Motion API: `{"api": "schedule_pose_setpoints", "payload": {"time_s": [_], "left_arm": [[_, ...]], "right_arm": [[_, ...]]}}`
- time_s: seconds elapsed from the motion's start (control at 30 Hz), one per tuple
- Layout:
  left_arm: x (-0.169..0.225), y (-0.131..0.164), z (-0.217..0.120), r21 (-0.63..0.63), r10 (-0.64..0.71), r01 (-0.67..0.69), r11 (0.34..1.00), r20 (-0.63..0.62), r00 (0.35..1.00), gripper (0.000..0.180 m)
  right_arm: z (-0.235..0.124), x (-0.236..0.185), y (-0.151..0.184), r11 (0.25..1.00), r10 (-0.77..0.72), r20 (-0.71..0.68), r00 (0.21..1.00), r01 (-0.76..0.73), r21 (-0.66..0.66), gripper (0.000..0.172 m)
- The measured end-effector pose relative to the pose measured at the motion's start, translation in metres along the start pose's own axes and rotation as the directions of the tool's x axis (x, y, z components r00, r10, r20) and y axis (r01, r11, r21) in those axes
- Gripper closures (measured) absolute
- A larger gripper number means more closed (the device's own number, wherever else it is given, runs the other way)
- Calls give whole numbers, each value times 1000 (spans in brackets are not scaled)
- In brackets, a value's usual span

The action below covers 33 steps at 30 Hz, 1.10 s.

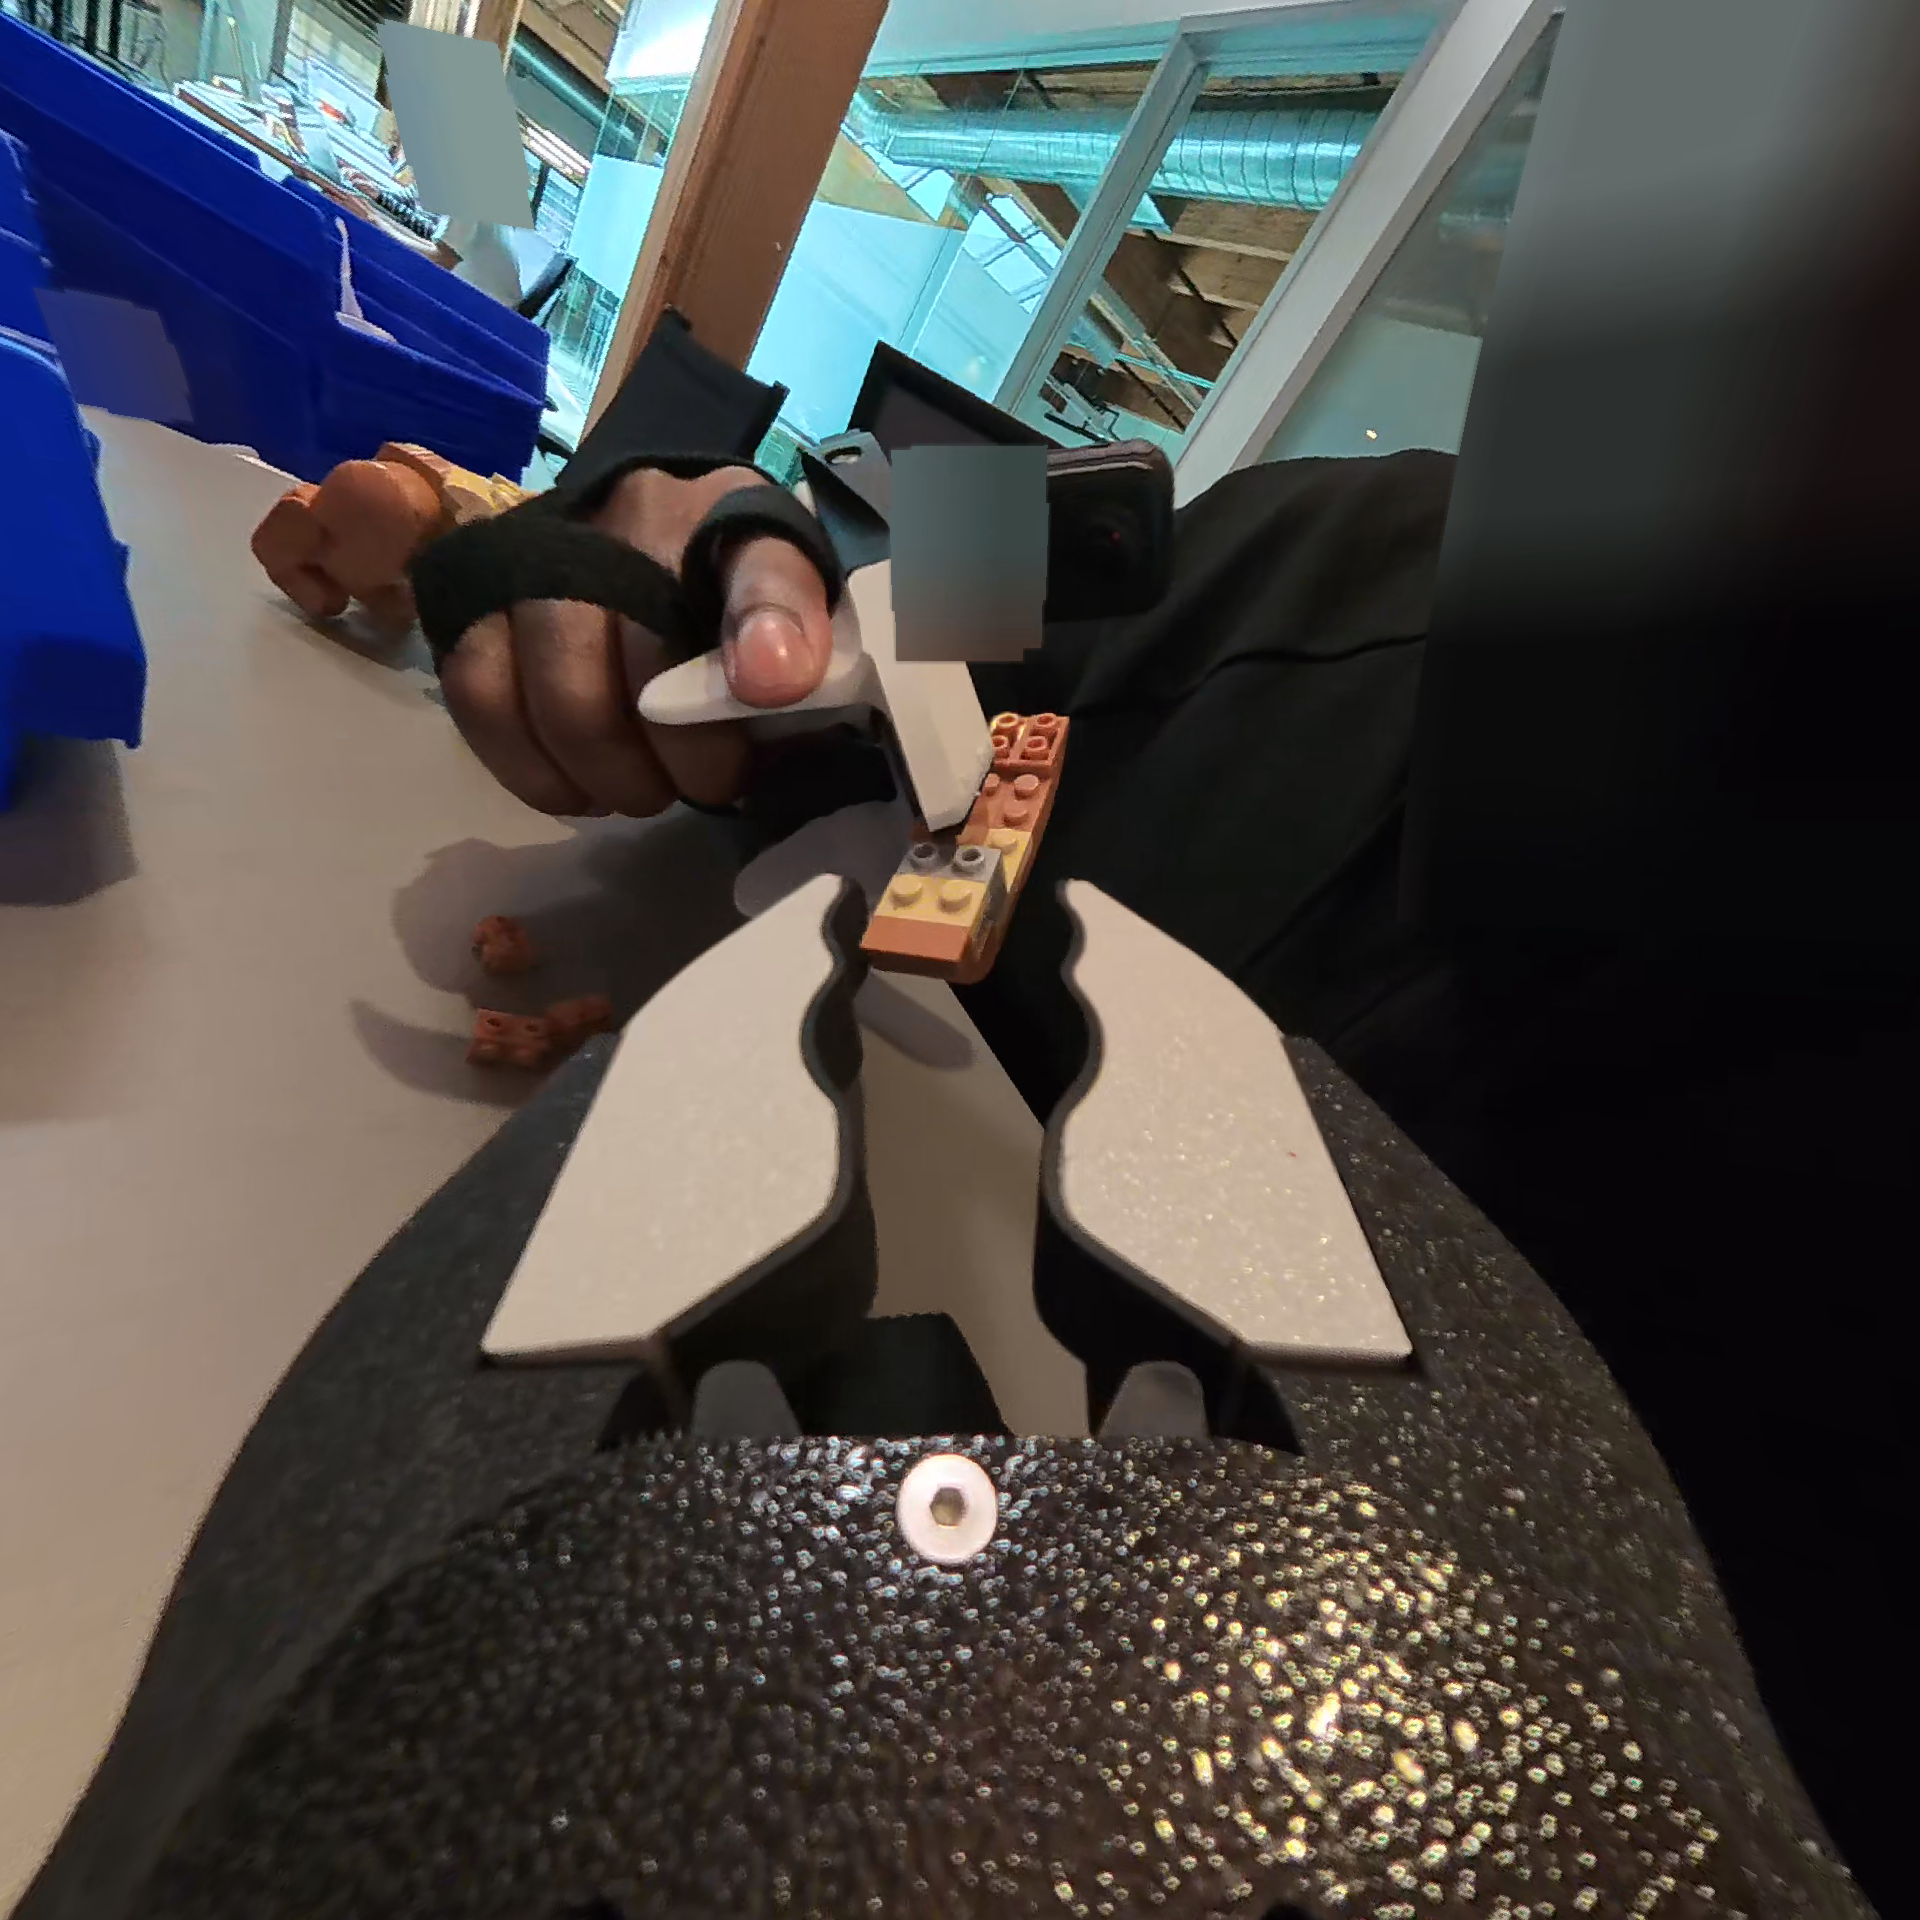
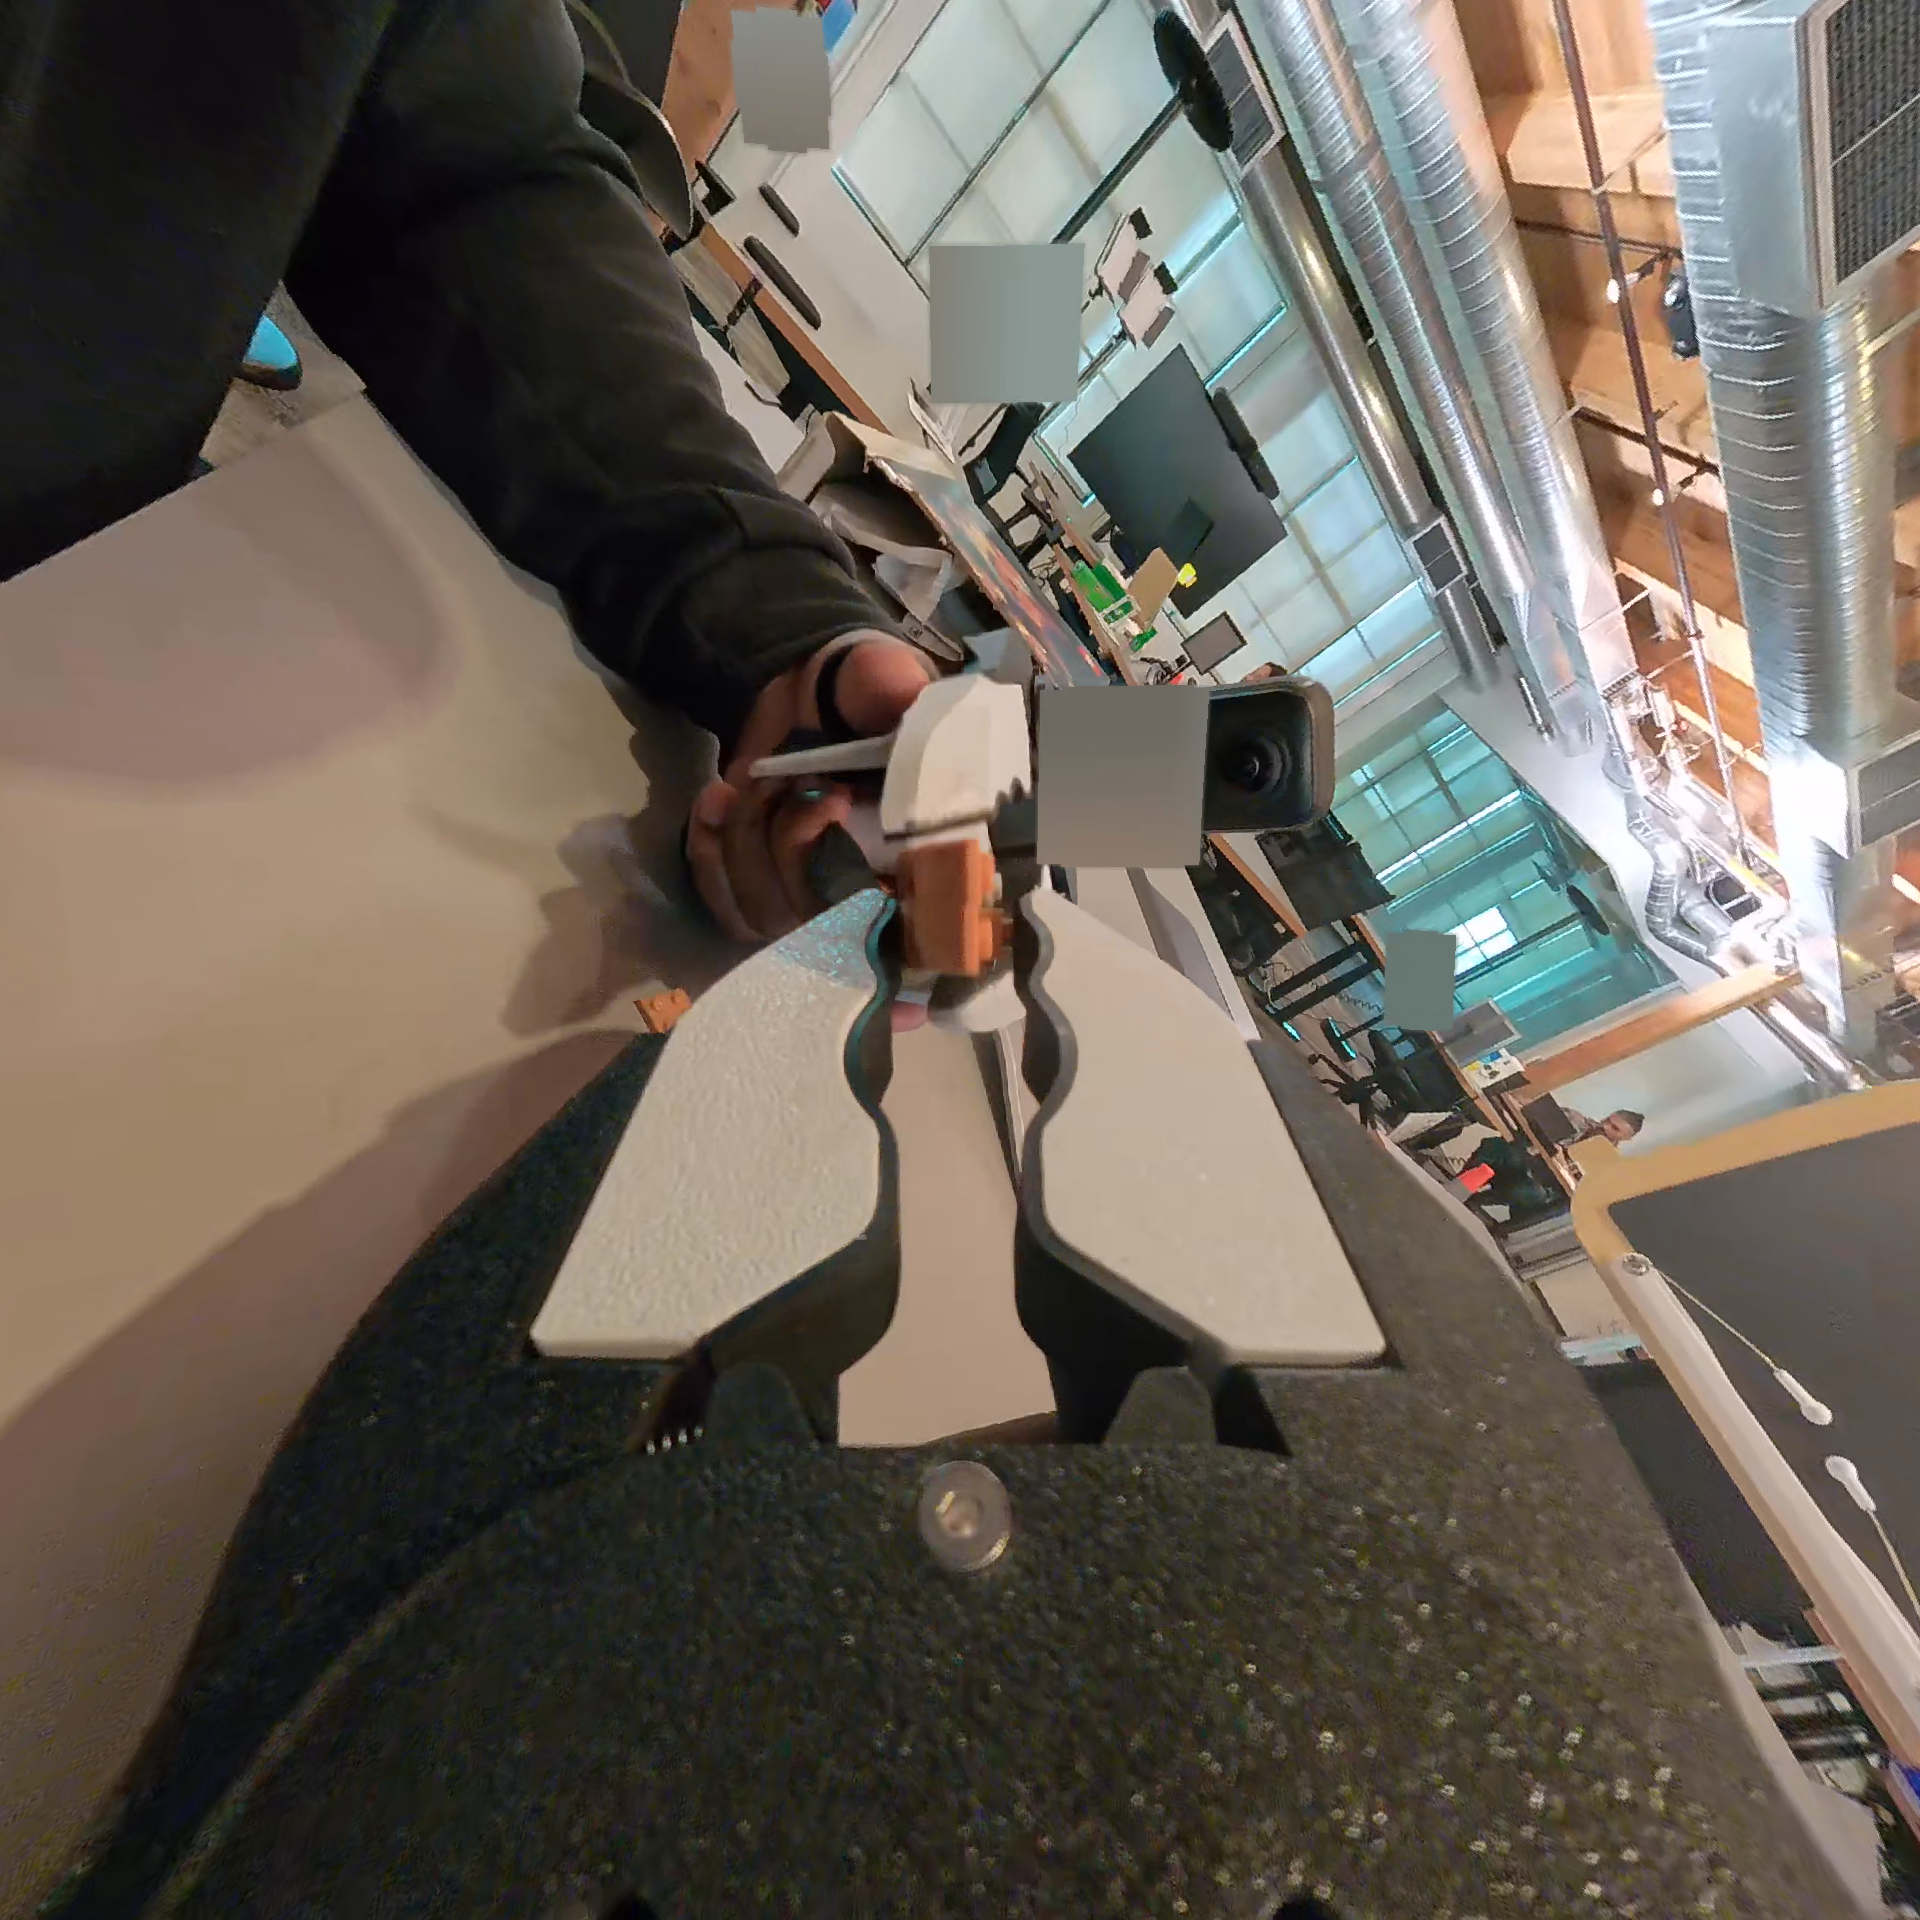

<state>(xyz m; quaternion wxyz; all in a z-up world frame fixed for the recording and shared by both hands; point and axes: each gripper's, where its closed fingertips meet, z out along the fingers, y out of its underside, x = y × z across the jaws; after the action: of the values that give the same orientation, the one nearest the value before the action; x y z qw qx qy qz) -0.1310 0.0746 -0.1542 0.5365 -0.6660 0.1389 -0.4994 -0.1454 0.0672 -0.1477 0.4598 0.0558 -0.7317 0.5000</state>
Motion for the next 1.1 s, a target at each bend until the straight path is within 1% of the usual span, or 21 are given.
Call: {"api": "schedule_pose_setpoints", "payload": {"time_s": [0.03, 0.13, 0.23, 0.47, 0.57, 0.67, 0.9, 1.1], "left_arm": [[0, 0, 0, 0, 1, -1, 1000, 2, 1000, 155], [1, -1, -1, 7, 9, -9, 1000, -2, 1000, 161], [-2, -2, -1, 17, 25, -26, 1000, 25, 999, 162], [-6, -2, -2, 9, 80, -81, 997, 79, 994, 162], [-7, -3, -4, 3, 108, -109, 994, 94, 990, 162], [-7, -2, -4, -3, 104, -104, 995, 90, 990, 162], [-7, 3, -2, -36, 80, -77, 996, 83, 993, 163], [-9, 6, 1, -52, 39, -35, 998, 87, 995, 163]], "right_arm": [[0, 0, -1, 1000, 3, 0, 1000, -3, 6, 152], [1, 0, 1, 1000, -2, -6, 1000, 2, -5, 151], [1, 2, 4, 999, -18, -26, 1000, 17, -29, 151], [-1, 6, 8, 996, -50, -58, 997, 46, -74, 141], [-2, 6, 12, 992, -83, -54, 995, 78, -100, 143], [-2, 3, 13, 989, -106, -42, 993, 102, -105, 152], [-4, -2, 13, 983, -145, 0, 989, 144, -115, 152], [-6, -5, 15, 981, -128, 47, 991, 134, -139, 152]]}}
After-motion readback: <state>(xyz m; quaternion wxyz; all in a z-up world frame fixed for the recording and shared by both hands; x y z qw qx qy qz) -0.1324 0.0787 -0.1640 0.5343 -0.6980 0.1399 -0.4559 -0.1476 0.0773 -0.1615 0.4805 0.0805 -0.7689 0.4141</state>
